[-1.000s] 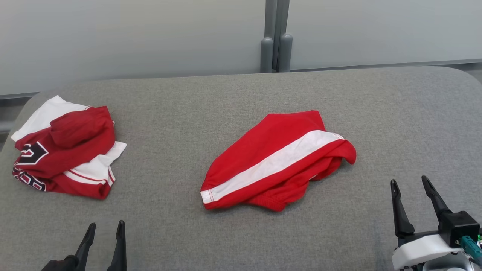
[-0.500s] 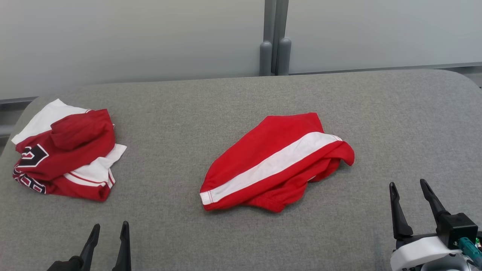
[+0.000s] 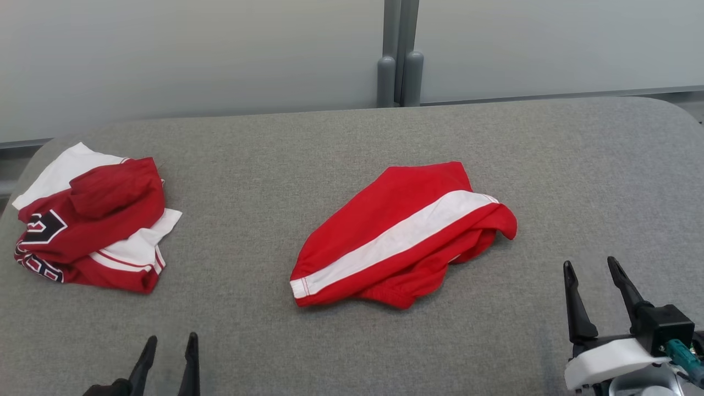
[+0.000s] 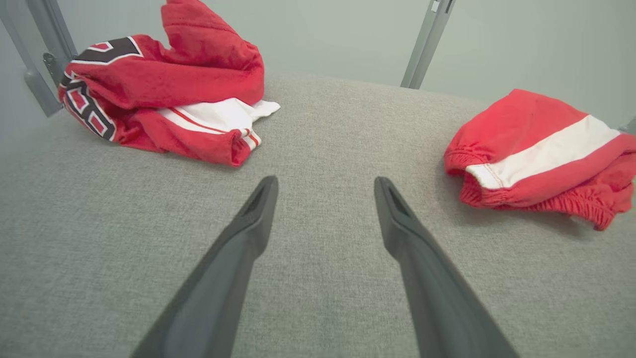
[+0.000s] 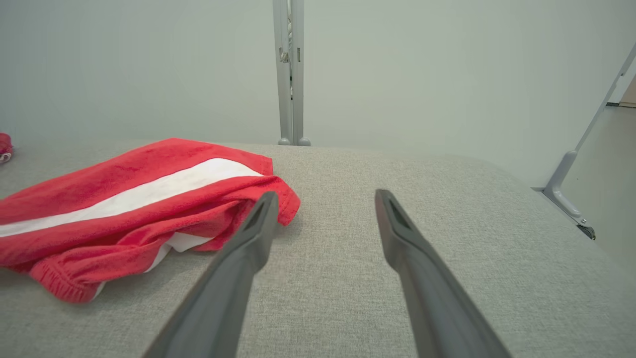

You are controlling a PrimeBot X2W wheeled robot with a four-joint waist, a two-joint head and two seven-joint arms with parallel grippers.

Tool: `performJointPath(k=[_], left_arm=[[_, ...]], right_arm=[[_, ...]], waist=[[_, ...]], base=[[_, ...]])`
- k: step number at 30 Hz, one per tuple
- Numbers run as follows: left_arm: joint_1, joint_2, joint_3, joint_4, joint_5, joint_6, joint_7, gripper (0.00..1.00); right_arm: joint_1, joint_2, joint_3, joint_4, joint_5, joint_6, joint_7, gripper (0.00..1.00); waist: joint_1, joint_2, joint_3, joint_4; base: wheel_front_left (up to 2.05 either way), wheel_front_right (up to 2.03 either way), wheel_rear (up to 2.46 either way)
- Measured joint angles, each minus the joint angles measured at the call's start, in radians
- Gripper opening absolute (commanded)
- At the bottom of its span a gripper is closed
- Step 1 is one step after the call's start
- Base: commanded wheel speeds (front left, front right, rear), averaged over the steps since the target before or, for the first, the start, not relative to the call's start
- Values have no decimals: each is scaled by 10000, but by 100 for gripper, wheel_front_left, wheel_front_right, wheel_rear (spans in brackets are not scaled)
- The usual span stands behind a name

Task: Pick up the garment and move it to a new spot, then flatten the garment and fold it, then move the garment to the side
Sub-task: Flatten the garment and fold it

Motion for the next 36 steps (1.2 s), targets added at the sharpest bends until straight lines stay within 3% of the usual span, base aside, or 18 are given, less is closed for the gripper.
performJointPath(k=[6,10,15,20,23,29,36], left_arm=[[-402,280,-725,433,-744,-15,142,100],[-1246,270,-878,130,-1666,-15,1465,100],[-2351,303,-1365,-744,-2510,40,3919,100],[-2945,238,-1894,-1672,-3400,378,6658,100],[-3069,125,-2113,-2209,-3950,522,7680,100],[-3185,213,-2456,-3014,-4403,777,9066,100],[-3342,77,-2550,-3427,-4577,1087,9430,100]], right_arm=[[-983,-309,449,504,573,0,0,100],[-2245,-1005,1095,1636,1104,0,349,100],[-4316,-1885,1987,2433,1942,0,2403,100],[-5860,-2633,3511,2989,3586,0,5323,100],[-6290,-3156,4146,3014,4017,0,6155,100],[-6670,-3754,4846,2878,4679,0,6633,100],[-6790,-3808,5193,2930,5400,0,6567,100]], waist=[[0,0,215,-8],[0,0,561,27],[0,0,1196,145],[0,0,1979,346],[0,0,2320,476],[1,0,2836,755],[1,0,3170,908]], base=[[0,0,0],[0,0,0],[0,0,0],[0,0,0],[0,0,0],[0,0,0],[0,0,0]])
